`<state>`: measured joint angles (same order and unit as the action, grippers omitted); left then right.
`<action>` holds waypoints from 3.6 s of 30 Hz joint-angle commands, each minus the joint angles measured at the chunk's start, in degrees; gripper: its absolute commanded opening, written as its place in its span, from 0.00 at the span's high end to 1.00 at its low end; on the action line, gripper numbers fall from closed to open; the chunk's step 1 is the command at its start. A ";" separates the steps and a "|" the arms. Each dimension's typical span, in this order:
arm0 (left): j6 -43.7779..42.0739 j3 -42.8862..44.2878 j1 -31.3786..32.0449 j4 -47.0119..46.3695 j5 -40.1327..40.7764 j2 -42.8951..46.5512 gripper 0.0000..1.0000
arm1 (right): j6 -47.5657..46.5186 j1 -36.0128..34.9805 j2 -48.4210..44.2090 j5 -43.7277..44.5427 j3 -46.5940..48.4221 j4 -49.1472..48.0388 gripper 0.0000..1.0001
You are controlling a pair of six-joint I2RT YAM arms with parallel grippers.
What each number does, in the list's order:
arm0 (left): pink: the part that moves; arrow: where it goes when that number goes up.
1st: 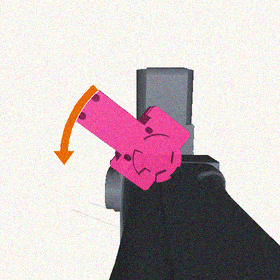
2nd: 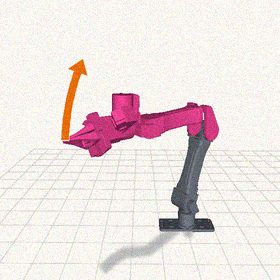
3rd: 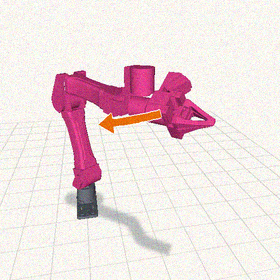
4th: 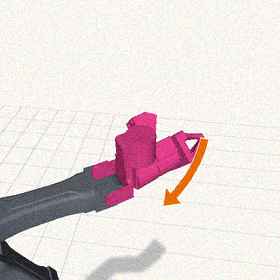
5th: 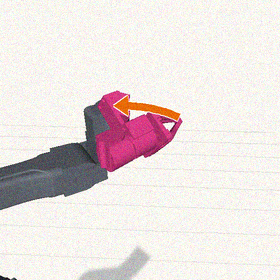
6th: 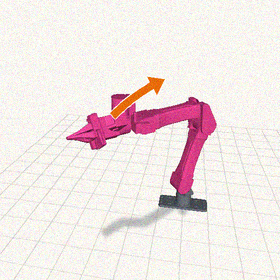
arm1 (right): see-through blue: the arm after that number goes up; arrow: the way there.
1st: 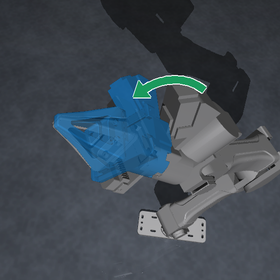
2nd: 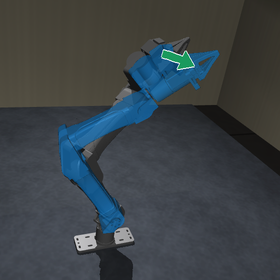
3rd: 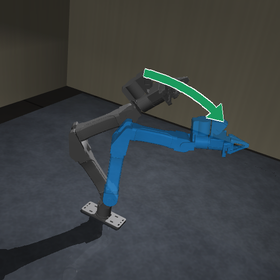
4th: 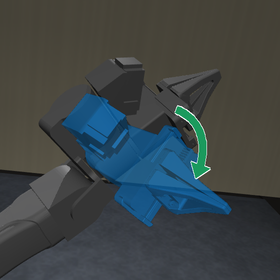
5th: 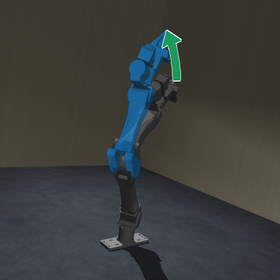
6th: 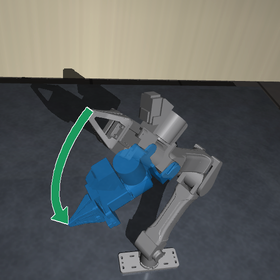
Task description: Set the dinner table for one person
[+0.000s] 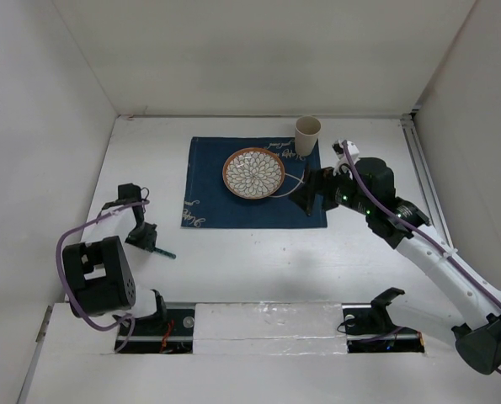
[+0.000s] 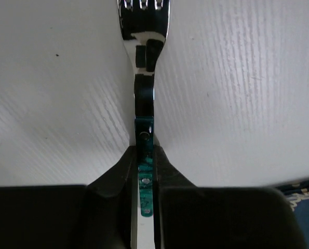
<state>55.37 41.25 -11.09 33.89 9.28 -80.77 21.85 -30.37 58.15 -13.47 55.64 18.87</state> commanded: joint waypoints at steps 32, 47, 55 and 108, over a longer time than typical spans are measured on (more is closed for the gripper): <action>-40.86 54.28 29.20 6.90 1.80 -31.28 1.00 | -4.44 -0.22 2.32 11.10 1.50 -2.09 0.00; -40.43 52.61 29.20 4.43 -3.39 -37.26 1.00 | -4.44 -0.22 4.78 10.05 4.39 -0.51 0.00; -37.19 49.54 29.20 3.82 -2.25 -36.65 1.00 | -3.92 -0.22 3.73 9.52 5.01 0.64 0.00; -20.93 41.19 25.95 12.77 24.11 18.35 0.00 | 0.21 6.63 -14.46 37.37 24.43 36.93 0.00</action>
<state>31.83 83.77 14.66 42.33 28.34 -67.00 21.52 -24.64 45.30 20.47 77.67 49.89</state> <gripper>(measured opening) 0.997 0.999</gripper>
